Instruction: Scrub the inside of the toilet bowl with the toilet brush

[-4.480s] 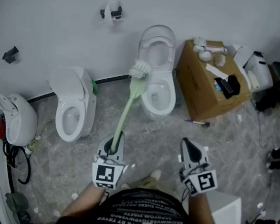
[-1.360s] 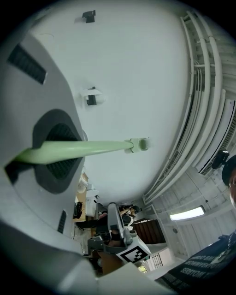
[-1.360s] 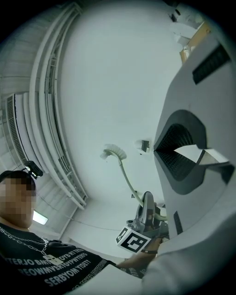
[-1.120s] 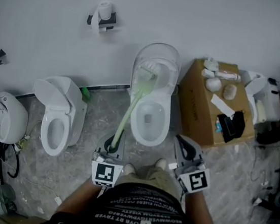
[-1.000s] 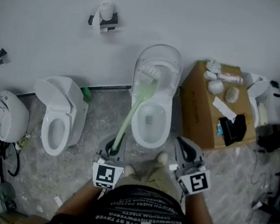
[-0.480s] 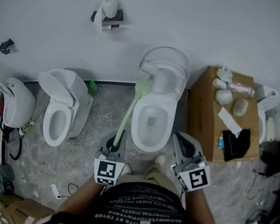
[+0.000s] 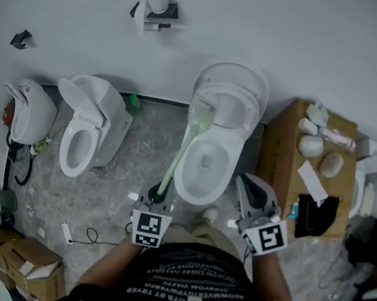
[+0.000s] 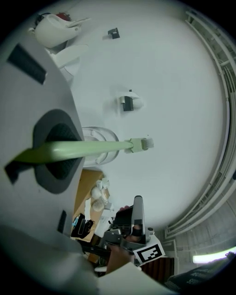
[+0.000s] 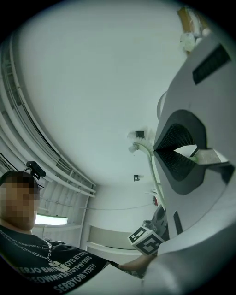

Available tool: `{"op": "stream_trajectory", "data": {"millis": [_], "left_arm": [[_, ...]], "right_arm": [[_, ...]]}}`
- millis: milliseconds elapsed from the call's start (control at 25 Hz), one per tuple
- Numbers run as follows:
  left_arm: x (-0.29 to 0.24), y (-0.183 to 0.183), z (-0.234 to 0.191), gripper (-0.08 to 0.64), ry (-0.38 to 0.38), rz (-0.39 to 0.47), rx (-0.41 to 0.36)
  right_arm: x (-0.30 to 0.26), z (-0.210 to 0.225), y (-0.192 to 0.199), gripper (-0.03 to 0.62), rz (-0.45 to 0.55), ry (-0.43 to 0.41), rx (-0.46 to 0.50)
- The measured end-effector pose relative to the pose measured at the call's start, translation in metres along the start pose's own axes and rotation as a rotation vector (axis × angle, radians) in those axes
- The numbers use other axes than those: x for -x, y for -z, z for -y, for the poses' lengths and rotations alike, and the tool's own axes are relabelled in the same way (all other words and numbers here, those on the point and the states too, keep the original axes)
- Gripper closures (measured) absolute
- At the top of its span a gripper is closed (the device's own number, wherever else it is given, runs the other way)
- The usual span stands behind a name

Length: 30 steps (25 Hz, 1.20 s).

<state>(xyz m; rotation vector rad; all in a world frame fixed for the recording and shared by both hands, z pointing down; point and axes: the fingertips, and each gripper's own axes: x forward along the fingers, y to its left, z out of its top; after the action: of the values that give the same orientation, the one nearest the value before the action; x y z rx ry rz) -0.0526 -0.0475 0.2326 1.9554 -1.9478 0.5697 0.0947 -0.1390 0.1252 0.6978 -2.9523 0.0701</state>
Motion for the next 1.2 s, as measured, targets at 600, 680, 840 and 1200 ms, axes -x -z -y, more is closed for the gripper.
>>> {"op": "stream_trajectory", "data": {"millis": [600,680,840,1200], "left_arm": [[-0.031,0.078,0.025,0.558,-0.033,-0.193,0.067],[-0.031,0.090,0.025,0.558,-0.018,-0.211,0.065],[-0.032,0.124,0.022,0.558,-0.003,-0.255,0.069],[-0.046,0.200,0.023,0.558,0.013,-0.335,0.081]], "right_arm": [[-0.009,0.037,0.043,0.588,-0.010,-0.045,-0.066],[-0.011,0.032,0.051,0.588,-0.016,-0.032,-0.084],[-0.011,0.020,0.072,0.588,-0.038,-0.013,-0.106],[-0.010,0.002,0.124,0.588,-0.065,0.018,-0.140]]}}
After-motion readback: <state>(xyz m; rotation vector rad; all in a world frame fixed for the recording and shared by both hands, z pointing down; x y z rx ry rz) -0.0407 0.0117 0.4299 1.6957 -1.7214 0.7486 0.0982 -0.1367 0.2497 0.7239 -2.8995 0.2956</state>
